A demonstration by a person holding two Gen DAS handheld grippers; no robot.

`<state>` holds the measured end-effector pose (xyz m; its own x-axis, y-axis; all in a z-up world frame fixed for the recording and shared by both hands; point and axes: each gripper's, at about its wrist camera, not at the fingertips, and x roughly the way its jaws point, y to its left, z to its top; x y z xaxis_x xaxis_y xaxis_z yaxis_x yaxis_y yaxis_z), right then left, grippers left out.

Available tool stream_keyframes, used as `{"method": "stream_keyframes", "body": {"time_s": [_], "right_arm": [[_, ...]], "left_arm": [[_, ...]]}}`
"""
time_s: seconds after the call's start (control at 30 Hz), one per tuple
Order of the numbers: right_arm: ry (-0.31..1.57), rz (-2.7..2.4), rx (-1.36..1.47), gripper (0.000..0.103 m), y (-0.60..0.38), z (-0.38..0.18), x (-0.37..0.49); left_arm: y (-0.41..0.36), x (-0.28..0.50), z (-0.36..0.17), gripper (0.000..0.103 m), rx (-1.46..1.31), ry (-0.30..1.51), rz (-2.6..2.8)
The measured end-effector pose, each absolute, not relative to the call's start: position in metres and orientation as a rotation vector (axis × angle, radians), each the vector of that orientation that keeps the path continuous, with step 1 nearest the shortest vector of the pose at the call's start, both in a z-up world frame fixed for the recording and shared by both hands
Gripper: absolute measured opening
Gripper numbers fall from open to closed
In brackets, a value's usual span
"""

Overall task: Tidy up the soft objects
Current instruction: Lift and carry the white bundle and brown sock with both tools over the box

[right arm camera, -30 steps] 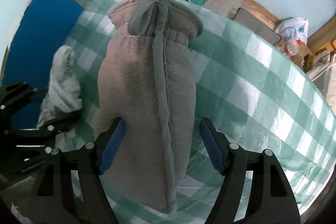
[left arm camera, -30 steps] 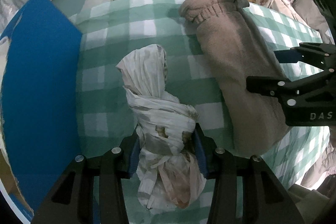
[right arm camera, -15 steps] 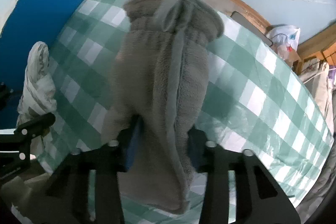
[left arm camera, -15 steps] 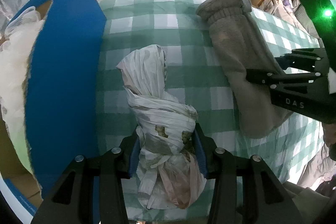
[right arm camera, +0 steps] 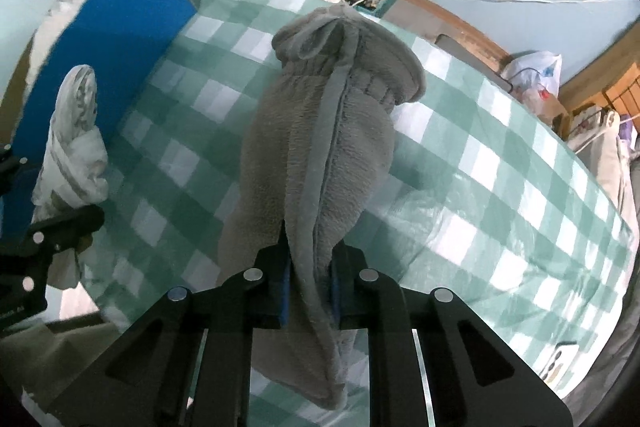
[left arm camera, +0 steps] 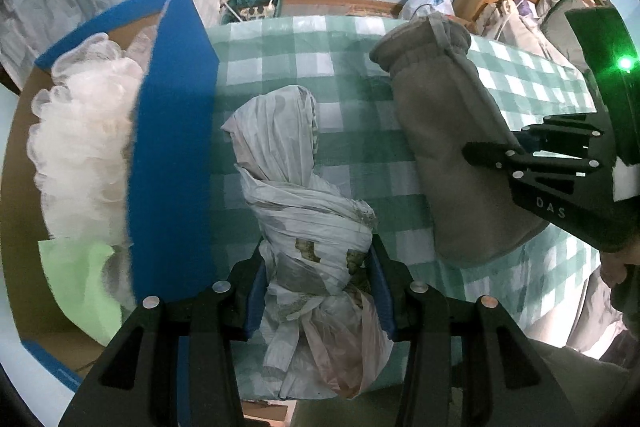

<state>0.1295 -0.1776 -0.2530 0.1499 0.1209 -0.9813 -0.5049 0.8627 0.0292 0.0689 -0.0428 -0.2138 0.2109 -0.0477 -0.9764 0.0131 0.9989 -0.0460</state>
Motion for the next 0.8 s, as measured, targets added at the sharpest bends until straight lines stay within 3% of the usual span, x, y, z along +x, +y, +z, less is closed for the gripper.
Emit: {"method": "stream_keyframes", "body": {"time_s": [0.8], "right_arm": [[1.231, 0.437, -0.181, 0.013, -0.159, -0.172, 0.098]], "left_arm": [[-0.01, 0.035, -0.153, 0.046, -0.041, 1.268, -0.061]]}}
